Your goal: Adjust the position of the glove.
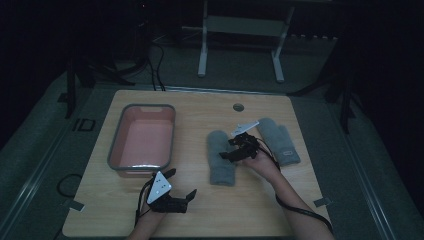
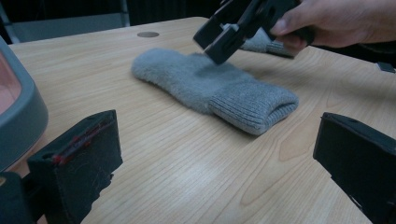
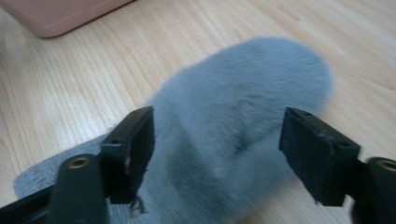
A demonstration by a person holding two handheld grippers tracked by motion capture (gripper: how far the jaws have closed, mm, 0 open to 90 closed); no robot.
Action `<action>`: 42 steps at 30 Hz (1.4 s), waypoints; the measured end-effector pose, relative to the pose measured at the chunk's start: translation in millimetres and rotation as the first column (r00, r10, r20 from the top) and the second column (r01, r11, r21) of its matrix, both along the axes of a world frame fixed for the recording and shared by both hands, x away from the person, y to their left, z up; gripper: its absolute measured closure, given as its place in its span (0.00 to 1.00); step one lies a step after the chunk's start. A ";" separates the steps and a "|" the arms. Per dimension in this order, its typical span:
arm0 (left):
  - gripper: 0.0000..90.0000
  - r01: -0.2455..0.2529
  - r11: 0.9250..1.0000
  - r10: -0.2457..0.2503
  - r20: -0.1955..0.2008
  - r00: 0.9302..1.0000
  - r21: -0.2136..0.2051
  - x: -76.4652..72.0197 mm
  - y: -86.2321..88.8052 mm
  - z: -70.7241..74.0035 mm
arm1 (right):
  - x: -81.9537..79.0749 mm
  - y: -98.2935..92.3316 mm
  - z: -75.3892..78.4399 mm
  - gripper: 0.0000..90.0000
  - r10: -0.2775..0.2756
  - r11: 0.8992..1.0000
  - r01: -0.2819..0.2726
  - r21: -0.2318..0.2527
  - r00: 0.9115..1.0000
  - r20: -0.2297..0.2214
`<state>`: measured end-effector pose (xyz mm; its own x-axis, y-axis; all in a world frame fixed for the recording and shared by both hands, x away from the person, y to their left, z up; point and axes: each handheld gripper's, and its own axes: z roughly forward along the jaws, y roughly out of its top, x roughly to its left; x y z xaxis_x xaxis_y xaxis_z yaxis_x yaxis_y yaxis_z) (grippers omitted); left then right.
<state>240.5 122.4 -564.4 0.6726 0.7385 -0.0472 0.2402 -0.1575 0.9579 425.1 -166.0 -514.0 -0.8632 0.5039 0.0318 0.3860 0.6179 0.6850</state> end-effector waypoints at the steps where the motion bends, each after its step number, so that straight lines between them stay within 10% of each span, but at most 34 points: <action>1: 0.01 0.000 1.000 0.000 0.001 1.000 0.000 -0.1 -0.2 -0.1 | -0.6 -2.4 2.2 0.25 -0.012 1.000 0.012 -0.003 1.000 0.006; 11: 0.01 0.000 1.000 0.000 0.000 1.000 0.001 -0.1 -0.9 -0.3 | -1.2 -34.2 19.5 0.30 -0.084 0.996 0.083 0.022 0.995 0.057; 16: 0.01 0.001 1.000 -0.001 0.000 1.000 0.002 -0.2 -0.9 -0.4 | -1.2 -68.5 31.0 0.36 -0.147 0.989 0.141 0.050 0.978 0.149; 23: 0.01 0.002 1.000 -0.002 -0.001 1.000 0.005 -0.1 -0.9 -0.6 | 4.7 -103.7 33.7 0.38 -0.230 0.972 0.221 0.083 0.966 0.119; 26: 0.01 0.001 1.000 -0.001 -0.001 1.000 0.005 0.1 -1.3 -0.7 | 12.7 -126.4 31.4 0.38 -0.317 0.944 0.310 0.111 0.947 0.055; 37: 0.01 0.003 1.000 -0.003 -0.003 1.000 0.006 0.4 -1.6 -1.2 | 29.8 -163.3 3.5 0.47 -0.449 0.893 0.449 0.023 0.892 0.056; 42: 0.01 0.004 1.000 -0.004 -0.004 1.000 0.002 0.2 -1.6 -1.3 | 32.8 -166.1 -8.3 0.52 -0.450 0.892 0.452 -0.020 0.891 0.066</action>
<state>240.7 120.8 -565.6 0.6750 0.7363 -0.0482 0.2434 -0.1606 0.9565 457.9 -332.1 -522.3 -0.5425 0.8393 -0.0357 0.5890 0.4103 0.6962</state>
